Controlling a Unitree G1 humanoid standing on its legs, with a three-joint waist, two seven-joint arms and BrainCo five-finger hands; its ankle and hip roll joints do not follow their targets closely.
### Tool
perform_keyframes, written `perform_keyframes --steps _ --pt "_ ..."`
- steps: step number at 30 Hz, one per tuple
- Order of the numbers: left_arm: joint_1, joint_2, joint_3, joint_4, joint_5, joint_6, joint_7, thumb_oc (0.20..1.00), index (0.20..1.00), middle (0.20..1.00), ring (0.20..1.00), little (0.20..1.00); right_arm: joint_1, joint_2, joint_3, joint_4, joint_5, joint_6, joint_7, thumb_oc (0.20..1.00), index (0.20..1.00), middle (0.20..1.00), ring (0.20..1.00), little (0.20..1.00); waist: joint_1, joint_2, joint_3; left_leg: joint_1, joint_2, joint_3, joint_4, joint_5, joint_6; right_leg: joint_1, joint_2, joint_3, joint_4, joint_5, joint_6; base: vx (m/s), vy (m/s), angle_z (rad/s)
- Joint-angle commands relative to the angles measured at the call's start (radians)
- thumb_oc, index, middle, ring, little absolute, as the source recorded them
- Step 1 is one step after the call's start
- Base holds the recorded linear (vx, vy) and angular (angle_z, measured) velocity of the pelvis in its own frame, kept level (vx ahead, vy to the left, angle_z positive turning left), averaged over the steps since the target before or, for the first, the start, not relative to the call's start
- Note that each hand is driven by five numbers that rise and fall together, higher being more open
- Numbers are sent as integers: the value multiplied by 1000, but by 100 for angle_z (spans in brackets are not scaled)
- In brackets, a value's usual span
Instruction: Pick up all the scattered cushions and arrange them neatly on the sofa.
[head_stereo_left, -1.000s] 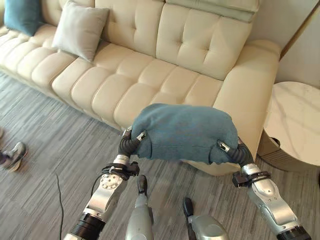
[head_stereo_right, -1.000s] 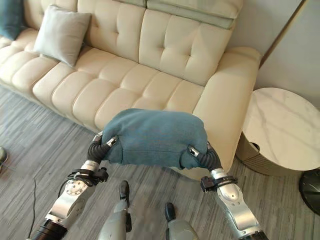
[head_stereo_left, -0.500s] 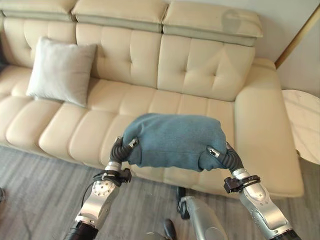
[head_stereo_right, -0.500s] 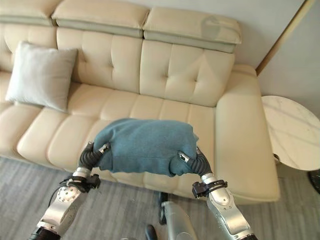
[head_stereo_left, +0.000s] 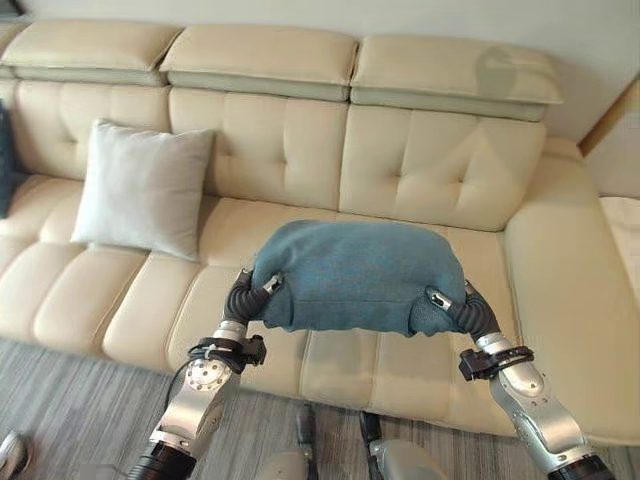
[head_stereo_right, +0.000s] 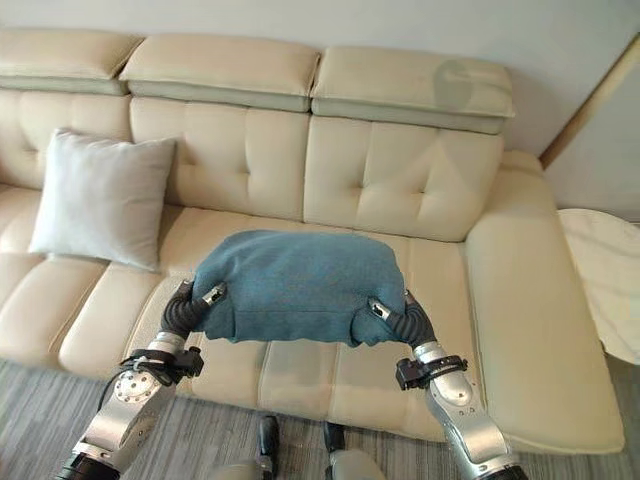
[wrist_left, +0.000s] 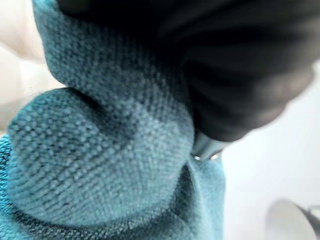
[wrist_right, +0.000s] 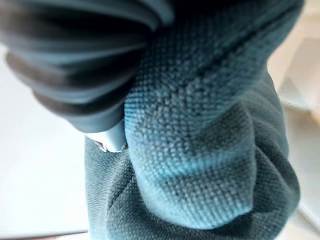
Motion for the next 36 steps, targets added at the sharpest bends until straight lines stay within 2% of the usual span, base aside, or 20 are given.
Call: perform_keyframes --steps 1,3,8,13,18,19,20,21,22,23,24,26,27,28,29,30,31,32,36 --pt "-57 -16 -26 -130 46 -89 -80 200 200 200 200 200 -94 36 37 -115 -4 -99 34 200 200 200 200 200 3 -20 -36 54 -21 38 87 -157 -36 50 -5 -30 -45 -19 70 63 63 -92" --pt "-41 -13 -9 -115 55 -86 -74 200 200 200 200 200 -109 50 46 -111 -13 -95 36 200 200 200 200 200 14 -20 -42 78 -22 68 64 -158 -23 45 -5 -13 -39 -14 79 71 68 -82" --pt "-65 -8 1 -73 87 -91 -38 200 200 200 200 200 -158 64 66 -96 -27 -101 24 200 200 200 200 200 22 -14 -46 89 -26 87 47 -159 -15 37 -6 -8 -31 -19 84 63 15 -5" --pt "-214 -21 -22 11 106 -116 61 200 200 200 200 200 -296 89 87 -69 -64 -126 -57 200 200 200 200 200 17 0 -36 56 -26 87 39 -149 -15 -21 -8 -5 -13 -25 77 -1 -16 -6" --pt "-510 -8 -80 110 137 -156 187 200 200 200 200 200 -592 116 122 7 -148 -150 -203 200 200 200 200 200 19 23 -21 -35 -26 78 36 -127 -18 -125 -9 -10 9 -19 66 -65 -34 3" --pt "-667 9 -112 174 145 -171 239 200 200 200 200 200 -742 109 131 72 -165 -152 -257 200 200 200 200 200 23 28 -10 -67 -27 67 38 -120 -20 -156 -10 -17 15 -19 67 -72 -64 8" --pt "-755 15 -125 203 144 -184 268 200 200 200 200 200 -838 98 129 111 -176 -154 -290 200 200 200 200 200 28 30 -3 -83 -27 59 36 -113 -21 -170 -10 -20 17 -19 68 -62 -52 9" --pt "-760 16 -125 205 143 -185 268 200 200 200 200 200 -843 98 129 114 -176 -155 -290 200 200 200 200 200 29 29 -3 -88 -27 60 36 -110 -22 -175 -10 -19 15 -14 68 -65 -55 10" --pt "-924 37 -146 250 162 -204 326 200 200 200 200 200 -1000 72 131 197 -198 -152 -354 200 200 200 200 200 37 32 19 -114 -26 48 37 -102 -25 -200 -14 -29 21 -15 74 -57 -39 10" --pt "-928 37 -146 252 161 -205 326 200 200 200 200 200 -1005 72 131 200 -198 -154 -354 200 200 200 200 200 38 31 20 -119 -26 49 37 -98 -26 -204 -14 -28 19 -10 74 -54 -58 13" --pt "-1089 31 -175 336 173 -207 380 200 200 200 200 200 -1159 49 149 314 -210 -155 -408 200 200 200 200 200 46 34 34 -146 -26 34 35 -90 -30 -225 -18 -37 22 -10 81 -36 -44 14" --pt "-1232 39 -204 441 207 -196 427 200 200 200 200 200 -1289 34 169 428 -216 -155 -452 200 200 200 200 200 56 38 54 -171 -26 25 30 -74 -36 -247 -21 -45 20 -1 89 -35 -48 15" --pt "-1238 40 -205 445 207 -197 427 200 200 200 200 200 -1296 33 169 432 -215 -157 -452 200 200 200 200 200 56 37 56 -176 -26 25 30 -69 -36 -251 -21 -44 18 5 89 -48 -56 9" --pt "-1347 59 -221 538 233 -183 466 200 200 200 200 200 -1396 11 189 540 -208 -159 -486 200 200 200 200 200 69 44 77 -197 -26 10 19 -54 -42 -270 -23 -56 14 10 94 -58 -43 4" --pt "-1353 60 -222 541 232 -185 466 200 200 200 200 200 -1402 10 190 544 -207 -161 -486 200 200 200 200 200 68 43 79 -202 -26 10 19 -49 -43 -274 -24 -56 12 16 94 -58 -81 11" --pt "-1411 69 -227 604 236 -180 491 200 200 200 200 200 -1476 -2 226 639 -211 -148 -503 200 200 200 200 200 79 52 94 -217 -26 -4 -6 -34 -49 -292 -24 -66 4 14 99 -53 -67 13" --pt "-1439 71 -227 642 225 -179 494 645 645 645 645 645 -1516 -8 250 702 -190 -144 -499 288 288 288 288 288 85 56 101 -231 -25 -12 -19 -19 -54 -307 -25 -71 -1 20 100 -50 -88 12" --pt "-1465 67 -238 692 203 -175 483 1000 1000 1000 1000 1000 -1549 -19 280 764 -170 -140 -490 1000 1000 1000 1000 1000 89 61 105 -243 -25 -18 -32 -5 -58 -319 -26 -75 -5 23 100 -55 -83 11" --pt "-1543 60 -282 850 141 -157 422 1000 1000 1000 1000 1000 -1616 -35 360 946 -62 -118 -413 1000 1000 1000 1000 1000 101 76 146 -287 -23 -40 -56 39 -75 -357 -26 -96 -10 34 96 -68 -79 24"
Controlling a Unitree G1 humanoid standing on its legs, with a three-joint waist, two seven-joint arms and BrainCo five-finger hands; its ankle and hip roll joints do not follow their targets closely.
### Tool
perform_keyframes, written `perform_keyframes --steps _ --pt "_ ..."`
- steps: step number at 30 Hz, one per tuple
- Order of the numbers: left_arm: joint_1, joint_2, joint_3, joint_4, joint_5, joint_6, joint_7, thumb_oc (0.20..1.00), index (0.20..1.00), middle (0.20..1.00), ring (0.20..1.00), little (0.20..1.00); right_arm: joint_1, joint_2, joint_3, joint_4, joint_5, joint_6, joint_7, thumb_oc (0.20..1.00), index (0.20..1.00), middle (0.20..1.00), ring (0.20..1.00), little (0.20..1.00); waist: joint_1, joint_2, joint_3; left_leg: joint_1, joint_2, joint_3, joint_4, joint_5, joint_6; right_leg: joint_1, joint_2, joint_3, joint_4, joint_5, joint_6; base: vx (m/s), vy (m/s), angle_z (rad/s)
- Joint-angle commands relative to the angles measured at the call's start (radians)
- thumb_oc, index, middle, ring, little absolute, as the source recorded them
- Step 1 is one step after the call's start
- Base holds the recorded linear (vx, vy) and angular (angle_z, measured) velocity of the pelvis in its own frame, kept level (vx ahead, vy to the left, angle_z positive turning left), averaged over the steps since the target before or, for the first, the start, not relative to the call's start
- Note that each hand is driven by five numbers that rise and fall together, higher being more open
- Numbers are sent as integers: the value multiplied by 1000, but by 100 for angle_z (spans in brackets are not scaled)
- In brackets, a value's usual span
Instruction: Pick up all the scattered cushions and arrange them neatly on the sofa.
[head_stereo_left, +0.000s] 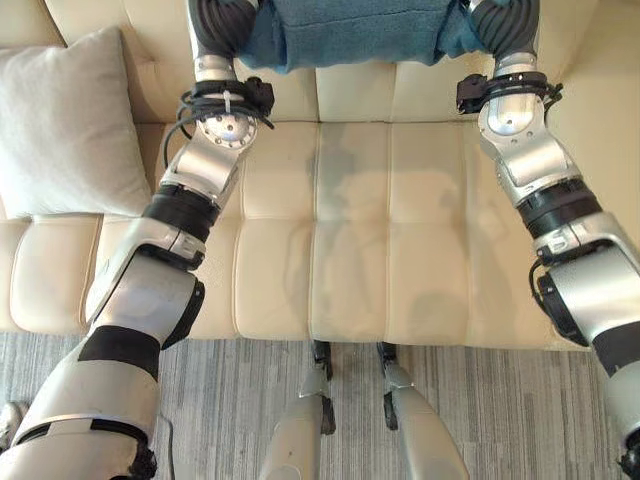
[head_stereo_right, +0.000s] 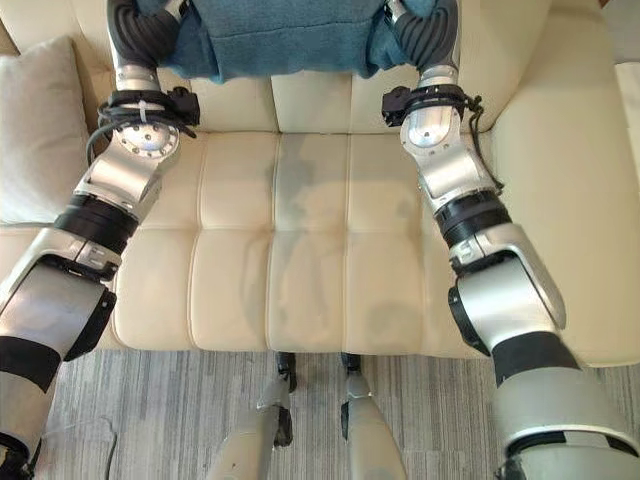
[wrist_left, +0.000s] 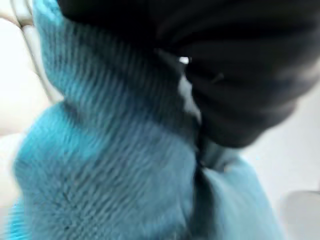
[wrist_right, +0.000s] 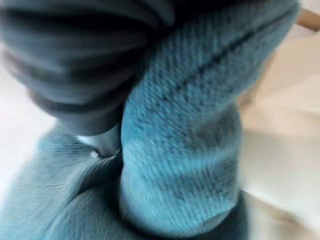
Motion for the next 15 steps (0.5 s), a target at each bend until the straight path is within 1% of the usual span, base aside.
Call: perform_keyframes --steps 1,3,5,8,9,12,15 --pt "-154 -9 -39 35 -33 -73 -73 1000 1000 1000 1000 1000 -143 21 52 -31 90 -50 84 1000 1000 1000 1000 1000 33 -43 59 86 -40 -2 -22 -106 -36 -12 -31 1 49 -85 73 -82 -103 18" --pt "-145 -10 -46 110 -68 -54 -124 1000 1000 1000 1000 1000 -126 15 72 11 140 -33 123 1000 1000 1000 1000 1000 36 -35 88 58 -37 -11 -26 -95 -48 -38 -30 -17 56 -93 70 -63 -98 17" --pt "-116 -7 -49 180 -89 -34 -174 1000 1000 1000 1000 1000 -97 21 75 32 178 -22 153 1000 1000 1000 1000 1000 29 -35 110 24 -35 -15 -26 -78 -55 -69 -25 -29 60 -85 69 -60 -70 21" --pt "-47 -2 -46 235 -101 -15 -232 1000 1000 1000 1000 1000 -40 24 70 43 202 -15 181 1000 1000 1000 1000 1000 15 -44 135 -14 -31 -16 -26 -72 -63 -108 -17 -34 65 -83 70 -36 -49 24" --pt "-48 -2 -46 235 -101 -15 -232 1000 1000 1000 1000 1000 -41 24 70 43 202 -15 181 1000 1000 1000 1000 1000 15 -43 132 -20 -31 -16 -26 -68 -63 -113 -17 -34 62 -78 70 -17 -5 11" --pt "57 18 -7 188 -121 -23 -250 1000 1000 1000 1000 1000 49 30 23 -8 249 -29 197 1000 1000 1000 1000 1000 10 -51 144 -33 -29 -14 -26 -67 -64 -124 -13 -28 58 -72 70 -13 10 4" --pt "165 65 36 118 -146 -30 -274 1000 1000 1000 1000 1000 175 6 -12 -79 248 -26 217 1000 1000 1000 1000 1000 1 -54 150 -27 -28 -12 -26 -72 -63 -121 -11 -25 59 -75 67 -16 10 -1"
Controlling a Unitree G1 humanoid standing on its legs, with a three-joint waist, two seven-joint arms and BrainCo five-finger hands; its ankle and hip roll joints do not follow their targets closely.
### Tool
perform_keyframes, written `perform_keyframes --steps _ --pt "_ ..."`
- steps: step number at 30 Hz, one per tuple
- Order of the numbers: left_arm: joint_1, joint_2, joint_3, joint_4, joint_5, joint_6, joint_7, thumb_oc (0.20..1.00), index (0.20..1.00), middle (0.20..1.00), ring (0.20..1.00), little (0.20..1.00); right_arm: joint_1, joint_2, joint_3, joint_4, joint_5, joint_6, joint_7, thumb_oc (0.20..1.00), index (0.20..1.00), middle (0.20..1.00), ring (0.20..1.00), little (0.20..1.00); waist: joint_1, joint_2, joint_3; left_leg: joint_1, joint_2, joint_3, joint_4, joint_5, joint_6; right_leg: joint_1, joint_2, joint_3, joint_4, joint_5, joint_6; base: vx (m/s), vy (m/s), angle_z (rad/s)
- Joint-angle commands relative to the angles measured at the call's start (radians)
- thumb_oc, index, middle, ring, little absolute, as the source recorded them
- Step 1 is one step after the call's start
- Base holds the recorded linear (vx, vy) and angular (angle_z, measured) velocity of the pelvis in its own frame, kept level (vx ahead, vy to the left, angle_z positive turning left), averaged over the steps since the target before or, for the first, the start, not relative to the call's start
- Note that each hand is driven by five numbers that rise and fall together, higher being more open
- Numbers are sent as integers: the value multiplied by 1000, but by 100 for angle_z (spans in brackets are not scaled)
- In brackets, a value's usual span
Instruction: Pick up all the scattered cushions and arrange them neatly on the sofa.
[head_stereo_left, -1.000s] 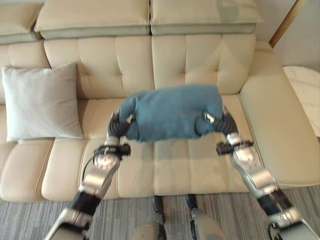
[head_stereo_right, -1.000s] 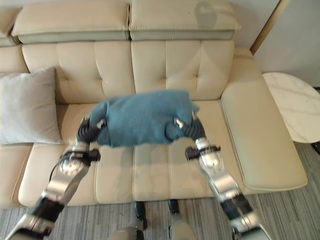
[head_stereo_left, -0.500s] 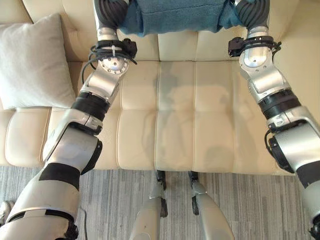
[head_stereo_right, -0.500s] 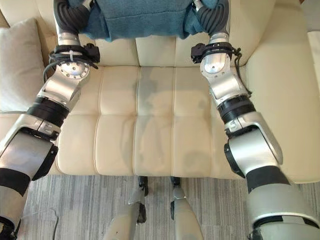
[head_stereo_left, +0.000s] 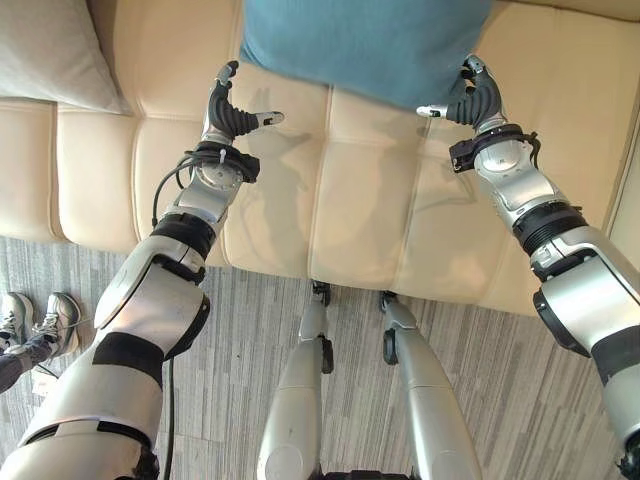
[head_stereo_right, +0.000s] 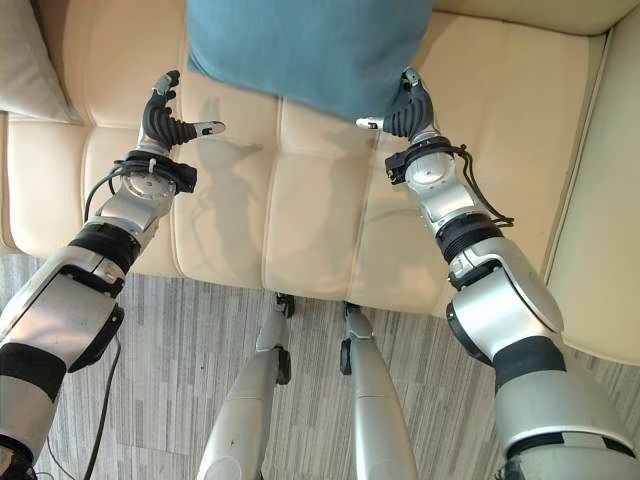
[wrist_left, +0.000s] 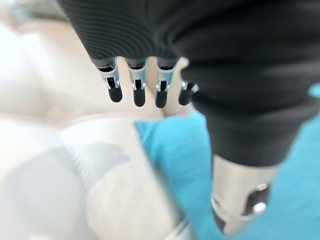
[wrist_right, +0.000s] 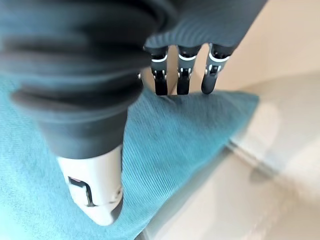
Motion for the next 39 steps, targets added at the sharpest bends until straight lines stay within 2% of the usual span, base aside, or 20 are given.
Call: perform_keyframes --steps 1,6,10,13,14,15,16,19,20,25,27,28,29,30,31,33,34,35,37,39 --pt "-56 77 46 -1 -50 -56 -13 1000 1000 1000 1000 1000 17 -23 -26 -68 19 -63 22 1000 1000 1000 1000 1000 -10 -55 -39 113 -37 36 -32 -112 -59 100 -14 42 -178 14 112 -46 45 4" --pt "73 130 123 -127 -47 -76 -10 1000 1000 1000 1000 1000 203 -69 -113 -216 -24 -84 38 1000 1000 1000 1000 1000 -19 -55 -36 136 -35 45 -32 -115 -59 121 -14 48 -185 21 112 -38 40 -3" --pt "282 132 216 -324 -33 -101 -10 1000 1000 1000 1000 1000 426 -85 -241 -381 -61 -103 42 1000 1000 1000 1000 1000 -22 -53 -50 189 -36 48 -32 -130 -52 175 -20 54 -190 16 112 -8 48 -10" --pt "617 85 333 -522 -2 -103 -64 1000 1000 1000 1000 1000 756 -84 -380 -581 -148 -106 79 1000 1000 1000 1000 1000 -31 -70 -83 280 -34 66 -30 -160 -37 261 -33 55 -198 11 113 46 70 -16" --pt "617 85 333 -522 -2 -103 -64 1000 1000 1000 1000 1000 756 -84 -380 -581 -148 -106 79 1000 1000 1000 1000 1000 -31 -70 -84 280 -34 66 -30 -160 -37 261 -33 55 -199 11 113 122 125 -19" --pt "936 37 412 -605 34 -74 -166 1000 1000 1000 1000 1000 1102 -90 -471 -667 -275 -90 157 1000 1000 1000 1000 1000 -49 -96 -126 368 -37 83 17 -211 -19 373 -52 50 -203 -4 116 89 100 -13" --pt "937 37 412 -605 34 -74 -166 1000 1000 1000 1000 1000 1103 -90 -472 -669 -276 -90 157 1000 1000 1000 1000 1000 -49 -96 -128 365 -37 83 17 -209 -19 371 -52 51 -206 -1 116 92 146 -4" --pt "1120 0 447 -574 64 -47 -243 1000 1000 1000 1000 1000 1292 -56 -489 -636 -340 -72 227 1000 1000 1000 1000 1000 -71 -110 -175 429 -39 100 53 -249 -9 450 -59 52 -212 -15 122 58 114 2" --pt "1189 -21 449 -509 115 -24 -270 1000 1000 1000 1000 1000 1354 -23 -485 -577 -357 -57 263 1000 1000 1000 1000 1000 -83 -120 -206 463 -42 113 70 -267 -3 484 -56 59 -217 -14 127 76 181 -6" --pt "1259 -83 439 -313 214 5 -276 1000 1000 1000 1000 1000 1400 48 -463 -430 -368 -33 291 1000 1000 1000 1000 1000 -97 -131 -257 543 -44 152 50 -282 12 517 -41 103 -227 9 145 1 127 -32" --pt "1270 -107 436 -251 226 15 -273 1000 1000 1000 1000 1000 1405 65 -440 -410 -381 -32 297 1000 1000 1000 1000 1000 -99 -136 -264 566 -47 155 13 -268 21 493 -34 112 -184 50 172 -171 88 -69" --pt "1260 -112 427 -220 231 14 -266 1000 1000 1000 1000 1000 1388 80 -412 -375 -388 -25 298 1000 1000 1000 1000 1000 -94 -130 -252 575 -28 158 -15 -243 24 475 -13 118 -104 32 185 -205 19 -90" --pt "1259 -112 427 -219 231 14 -266 1000 1000 1000 1000 1000 1387 80 -412 -374 -388 -26 298 1000 1000 1000 1000 1000 -94 -131 -251 577 -28 158 -17 -242 24 474 -13 118 -100 30 185 -227 1 -84" --pt "1249 -110 422 -216 233 15 -266 1000 1000 1000 1000 1000 1384 86 -407 -366 -383 -23 296 1000 1000 1000 1000 1000 -90 -125 -247 571 -17 153 -17 -230 26 475 -8 109 -50 -1 180 -269 -55 -40" --pt "1232 -106 411 -207 228 21 -262 1000 1000 1000 1000 1000 1379 105 -391 -338 -369 -26 293 1000 1000 1000 1000 1000 -74 -111 -254 552 11 153 -19 -202 26 506 -15 80 75 -67 154 -356 -106 -4" --pt "1222 -99 401 -204 239 26 -259 1000 1000 1000 1000 1000 1379 118 -386 -325 -373 -22 291 1000 1000 1000 1000 1000 -59 -108 -275 535 21 142 -23 -186 20 555 -29 85 161 -74 144 -270 -162 19" --pt "1224 -96 395 -209 249 24 -252 1000 1000 1000 1000 1000 1379 122 -387 -319 -378 -21 286 1000 1000 1000 1000 1000 -48 -111 -285 527 24 142 -18 -182 17 592 -46 86 154 -67 145 -166 -189 18" --pt "1230 -102 387 -223 253 23 -252 1000 1000 1000 1000 1000 1377 122 -385 -339 -386 -22 279 1000 1000 1000 1000 1000 -37 -118 -292 519 28 137 -16 -175 11 637 -54 81 94 -90 132 -177 -211 6" --pt "1213 -114 383 -186 253 20 -234 1000 1000 1000 1000 1000 1354 119 -372 -345 -385 -20 267 1000 1000 1000 1000 1000 -17 -133 -314 459 48 142 -10 -129 -16 718 -20 108 -109 -171 103 -195 -232 -22" --pt "1206 -120 381 -177 250 22 -235 1000 1000 1000 1000 1000 1348 117 -369 -355 -381 -21 263 1000 1000 1000 1000 1000 -15 -135 -312 441 58 136 -3 -118 -24 725 -12 106 -150 -178 95 -151 -166 -25"
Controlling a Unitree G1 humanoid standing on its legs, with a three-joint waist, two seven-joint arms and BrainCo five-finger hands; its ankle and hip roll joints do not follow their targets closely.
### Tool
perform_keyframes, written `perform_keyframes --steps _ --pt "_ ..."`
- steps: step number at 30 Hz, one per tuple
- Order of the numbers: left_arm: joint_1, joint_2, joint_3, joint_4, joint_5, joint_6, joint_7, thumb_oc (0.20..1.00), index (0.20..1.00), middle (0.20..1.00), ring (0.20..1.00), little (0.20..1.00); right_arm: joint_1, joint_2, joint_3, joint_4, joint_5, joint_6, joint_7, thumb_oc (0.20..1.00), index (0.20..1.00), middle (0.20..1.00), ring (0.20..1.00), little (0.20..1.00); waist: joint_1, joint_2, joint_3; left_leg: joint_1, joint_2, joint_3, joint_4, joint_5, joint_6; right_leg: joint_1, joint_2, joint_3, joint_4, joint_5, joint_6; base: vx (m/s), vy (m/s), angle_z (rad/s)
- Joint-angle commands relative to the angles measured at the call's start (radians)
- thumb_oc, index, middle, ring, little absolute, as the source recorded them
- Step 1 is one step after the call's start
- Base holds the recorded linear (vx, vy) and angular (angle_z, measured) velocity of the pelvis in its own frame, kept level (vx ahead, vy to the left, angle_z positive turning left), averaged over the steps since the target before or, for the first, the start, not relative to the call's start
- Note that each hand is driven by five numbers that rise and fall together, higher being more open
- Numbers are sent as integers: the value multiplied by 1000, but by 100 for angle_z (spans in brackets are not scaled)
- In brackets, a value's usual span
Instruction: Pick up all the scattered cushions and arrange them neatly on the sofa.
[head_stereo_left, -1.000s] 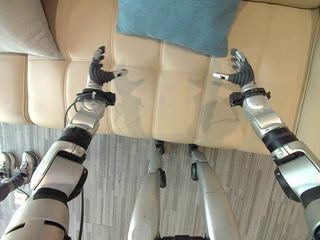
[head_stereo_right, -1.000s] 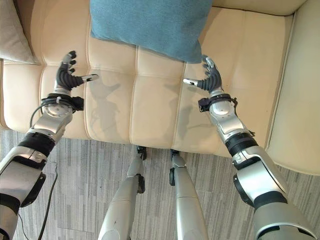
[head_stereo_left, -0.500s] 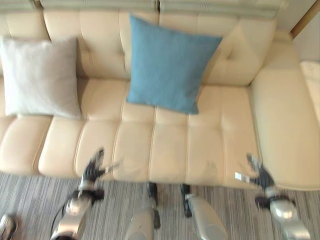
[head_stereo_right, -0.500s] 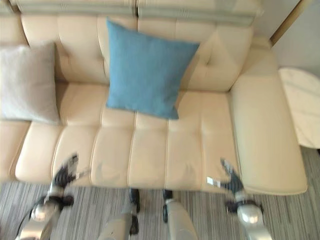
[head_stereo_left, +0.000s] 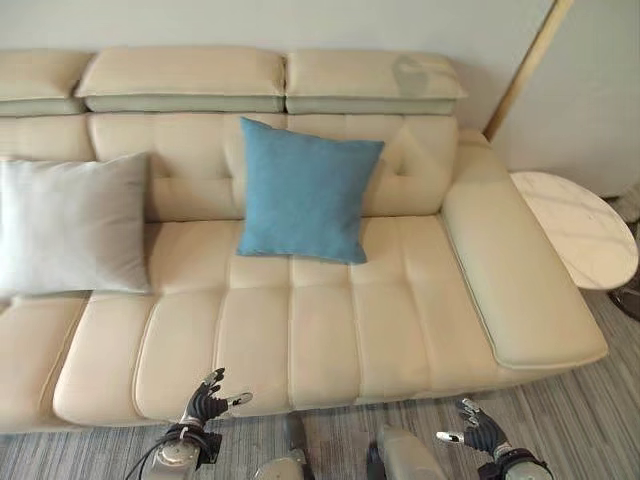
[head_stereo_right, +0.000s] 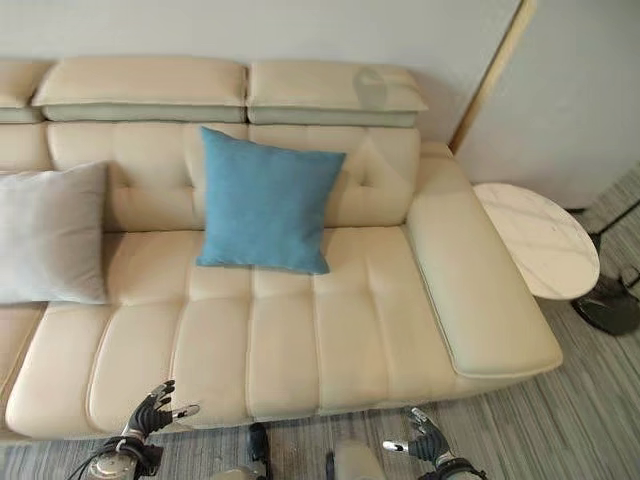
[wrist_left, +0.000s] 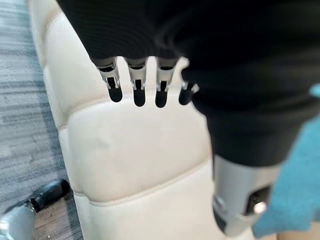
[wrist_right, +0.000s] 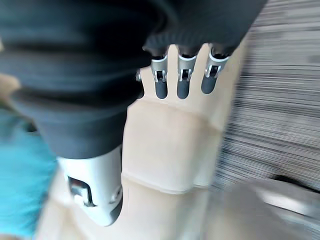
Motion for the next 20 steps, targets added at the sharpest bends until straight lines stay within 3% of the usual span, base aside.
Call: perform_keyframes --steps 1,2,4,5,6,7,8,12,20 --pt "-62 5 -11 7 26 -15 20 1000 1000 1000 1000 1000 -1 -27 -23 -77 4 -26 -32 1000 1000 1000 1000 1000 -9 -16 7 -42 40 -91 4 -14 -88 53 42 26 -187 133 36 -230 -195 -19" --pt "-66 2 -8 3 19 -15 23 1000 1000 1000 1000 1000 3 -32 -25 -78 5 -22 -31 1000 1000 1000 1000 1000 -12 -14 14 -59 52 -84 16 0 -102 49 45 22 -196 139 30 -263 -165 -4" --pt "-73 -6 -10 4 16 -17 17 1000 1000 1000 1000 1000 5 -48 -27 -80 1 -23 -31 1000 1000 1000 1000 1000 -17 -16 26 -65 50 -87 53 -29 -97 40 42 10 -213 154 25 -302 -107 21" --pt "-69 -11 -14 8 28 -19 10 1000 1000 1000 1000 1000 6 -61 -26 -75 -6 -23 -31 1000 1000 1000 1000 1000 -24 -24 28 -51 25 -107 121 -88 -87 35 23 -6 -219 168 23 -219 -51 33" --pt "-69 -11 -14 8 28 -19 10 1000 1000 1000 1000 1000 6 -61 -26 -75 -6 -23 -31 1000 1000 1000 1000 1000 -24 -24 28 -51 25 -107 121 -88 -87 35 23 -6 -219 168 23 -233 -32 28" --pt "-64 -14 -9 21 32 -18 2 1000 1000 1000 1000 1000 13 -69 -31 -80 -5 -24 -27 1000 1000 1000 1000 1000 -31 -33 21 -29 -6 -132 173 -149 -81 21 8 -11 -224 184 23 -123 -2 21" --pt "-57 -17 -5 23 30 -18 1 1000 1000 1000 1000 1000 20 -69 -36 -89 -4 -25 -25 1000 1000 1000 1000 1000 -35 -30 14 -12 -16 -142 175 -166 -79 17 9 -11 -226 186 24 -126 8 7" --pt "-44 -15 -1 25 43 -16 9 1000 1000 1000 1000 1000 30 -63 -37 -94 -6 -26 -18 1000 1000 1000 1000 1000 -48 -15 -11 46 -20 -149 114 -161 -74 14 23 -17 -222 184 27 11 37 12" --pt "-29 -4 11 39 66 -14 12 1000 1000 1000 1000 1000 61 -59 -40 -106 -8 -25 -7 1000 1000 1000 1000 1000 -50 -16 -36 112 -29 -147 45 -155 -65 46 19 -24 -223 179 34 40 50 -1"
